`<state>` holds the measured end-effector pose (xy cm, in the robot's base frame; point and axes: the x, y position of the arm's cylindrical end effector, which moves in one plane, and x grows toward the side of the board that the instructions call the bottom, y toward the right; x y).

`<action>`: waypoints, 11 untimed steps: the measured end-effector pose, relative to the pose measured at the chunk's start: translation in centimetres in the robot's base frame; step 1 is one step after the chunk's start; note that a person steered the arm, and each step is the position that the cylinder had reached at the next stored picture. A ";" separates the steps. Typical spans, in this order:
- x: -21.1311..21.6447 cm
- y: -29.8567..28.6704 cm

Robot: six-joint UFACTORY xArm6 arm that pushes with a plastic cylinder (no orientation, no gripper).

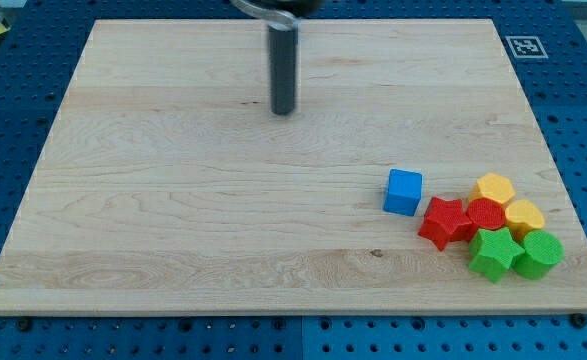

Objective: Slide the blue triangle right a bit

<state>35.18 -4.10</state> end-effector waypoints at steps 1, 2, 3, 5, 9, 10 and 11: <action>-6.6 -3.1; -11.6 -3.2; -12.3 -3.3; -13.4 -1.9; -12.0 5.6; -12.0 8.9; -12.0 12.5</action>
